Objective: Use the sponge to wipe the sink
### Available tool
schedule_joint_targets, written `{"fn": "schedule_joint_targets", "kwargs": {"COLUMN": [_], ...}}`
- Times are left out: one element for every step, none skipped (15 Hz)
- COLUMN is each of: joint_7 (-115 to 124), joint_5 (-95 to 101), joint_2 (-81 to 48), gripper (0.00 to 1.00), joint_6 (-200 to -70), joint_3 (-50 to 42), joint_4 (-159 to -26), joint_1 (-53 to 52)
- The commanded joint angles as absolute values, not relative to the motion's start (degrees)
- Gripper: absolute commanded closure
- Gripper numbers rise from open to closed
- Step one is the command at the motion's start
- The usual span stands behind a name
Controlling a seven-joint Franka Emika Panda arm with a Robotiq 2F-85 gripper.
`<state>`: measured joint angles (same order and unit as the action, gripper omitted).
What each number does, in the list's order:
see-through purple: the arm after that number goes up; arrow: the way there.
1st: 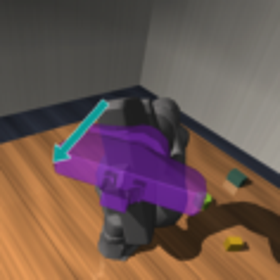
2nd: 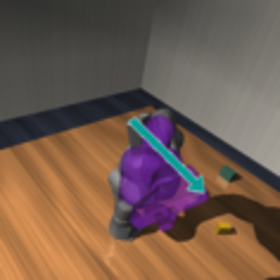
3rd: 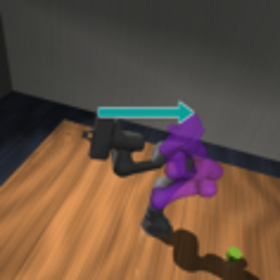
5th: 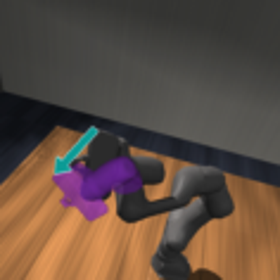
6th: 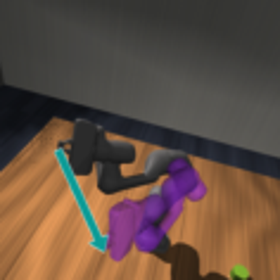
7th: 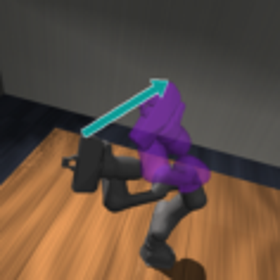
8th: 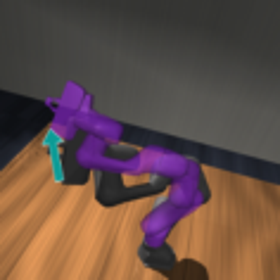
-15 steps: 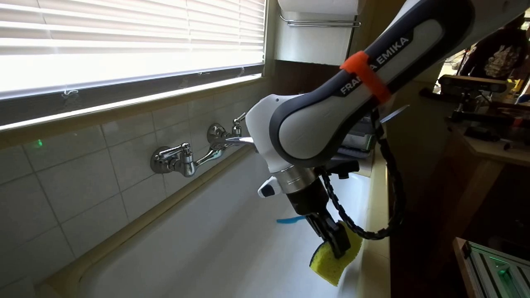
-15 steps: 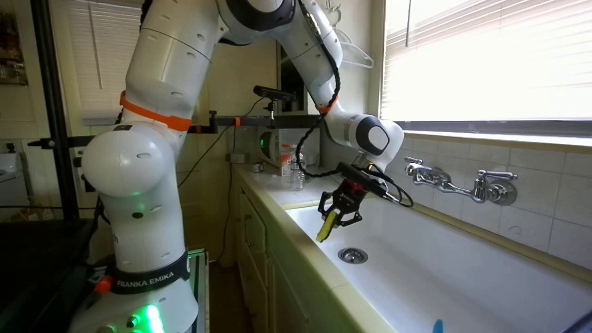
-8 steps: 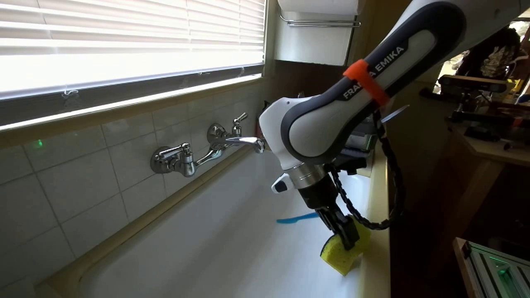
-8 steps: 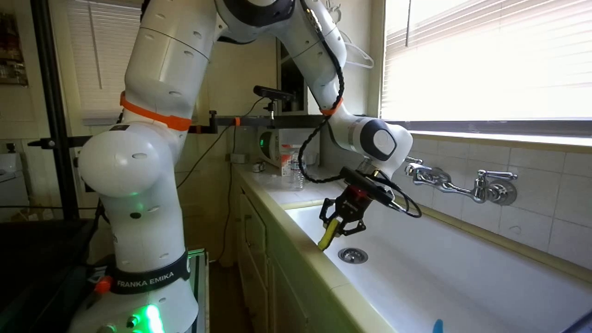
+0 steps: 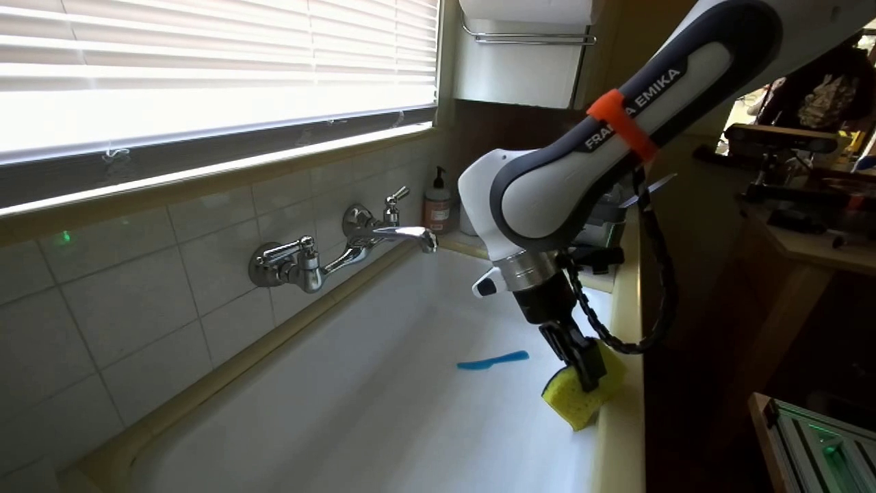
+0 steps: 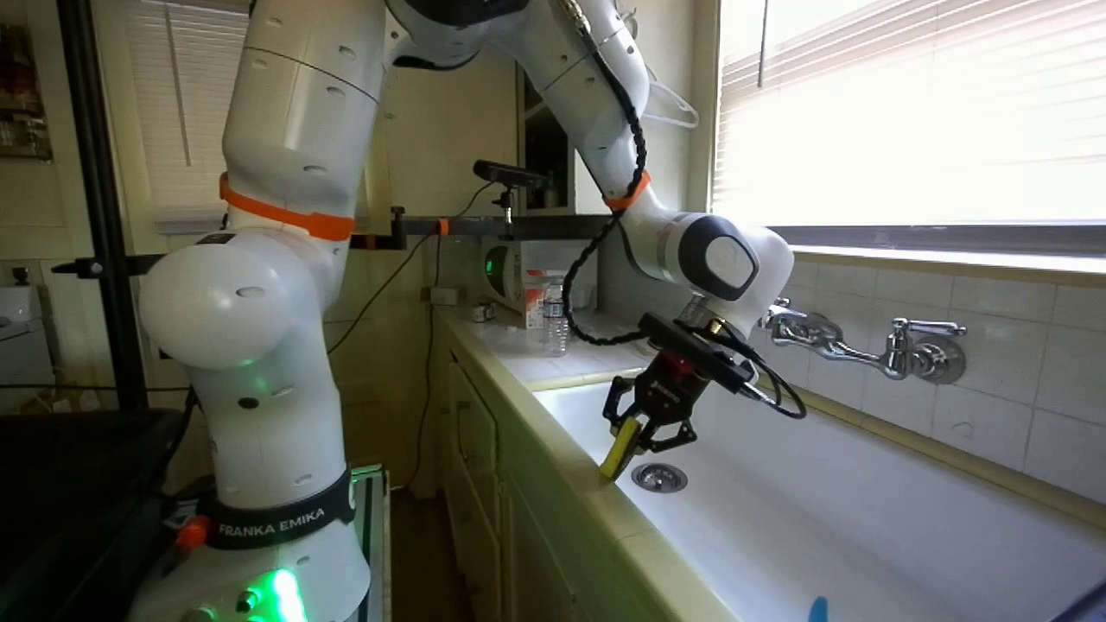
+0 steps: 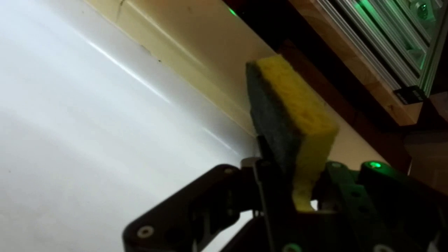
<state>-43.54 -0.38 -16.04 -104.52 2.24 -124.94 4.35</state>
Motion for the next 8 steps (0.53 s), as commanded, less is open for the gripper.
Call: {"fn": "schedule_joint_targets", "kwargs": {"joint_7": [-43.67, -42.90, -41.72, -41.09, -40.68, -39.85, -38.95, -38.13], "joint_5": [1.27, 1.69, 2.19, 2.44, 2.60, 3.05, 3.47, 3.95], "joint_2": [-14.47, -14.57, -14.96, -15.25, -15.88, -16.32, -16.46, -16.43], "gripper": [0.97, 0.97, 0.97, 0.97, 0.97, 0.97, 0.97, 0.97], "joint_6": [-107.41, -108.11, -109.00, -109.88, -110.62, -111.41, -111.91, -112.24], "joint_3": [0.04, -0.67, -1.43, -2.05, -2.60, -3.27, -3.78, -4.28], "joint_4": [-129.62, -129.75, -129.73, -129.65, -129.41, -129.27, -129.30, -129.43], "joint_1": [5.98, 6.27, 6.54, 6.87, 7.25, 7.60, 7.90, 8.22]}}
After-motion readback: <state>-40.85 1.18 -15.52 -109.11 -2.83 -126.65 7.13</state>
